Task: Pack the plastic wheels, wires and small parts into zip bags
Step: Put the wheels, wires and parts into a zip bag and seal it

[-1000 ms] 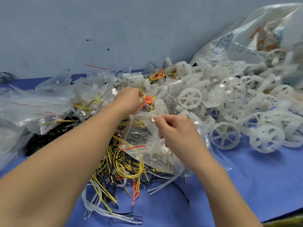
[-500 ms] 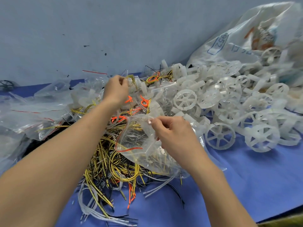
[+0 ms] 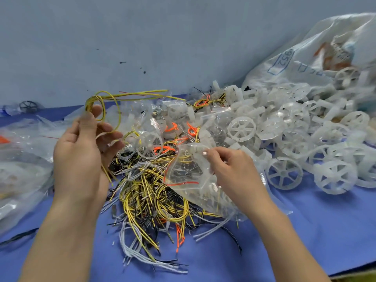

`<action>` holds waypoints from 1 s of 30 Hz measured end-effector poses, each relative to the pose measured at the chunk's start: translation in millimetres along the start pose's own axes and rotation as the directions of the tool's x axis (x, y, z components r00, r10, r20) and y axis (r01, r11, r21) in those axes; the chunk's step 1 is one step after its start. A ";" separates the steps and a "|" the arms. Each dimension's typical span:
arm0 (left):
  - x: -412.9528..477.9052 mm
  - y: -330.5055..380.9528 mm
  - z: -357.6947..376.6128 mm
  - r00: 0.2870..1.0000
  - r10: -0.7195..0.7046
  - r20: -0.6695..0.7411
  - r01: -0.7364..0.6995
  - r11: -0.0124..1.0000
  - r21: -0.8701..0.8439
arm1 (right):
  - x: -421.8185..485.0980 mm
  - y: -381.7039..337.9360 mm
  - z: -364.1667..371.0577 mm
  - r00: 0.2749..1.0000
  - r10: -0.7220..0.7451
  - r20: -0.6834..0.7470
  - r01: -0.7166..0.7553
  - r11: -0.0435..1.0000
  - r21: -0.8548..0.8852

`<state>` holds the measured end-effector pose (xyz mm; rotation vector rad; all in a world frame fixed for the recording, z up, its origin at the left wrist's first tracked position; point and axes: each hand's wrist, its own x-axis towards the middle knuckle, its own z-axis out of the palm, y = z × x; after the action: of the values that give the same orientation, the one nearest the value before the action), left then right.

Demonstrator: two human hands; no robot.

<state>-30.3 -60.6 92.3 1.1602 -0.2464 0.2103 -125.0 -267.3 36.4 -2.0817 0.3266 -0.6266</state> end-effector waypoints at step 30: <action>-37.0 -73.1 34.3 0.439 -0.626 0.644 0.590 0.742 0.319 | -45.7 -56.6 47.5 0.960 -0.255 -0.113 0.198 0.908 -0.370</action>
<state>-47.3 -121.7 30.1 1.2634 -0.4982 -0.9483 -137.6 -182.1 47.8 -2.4460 0.3069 -0.9351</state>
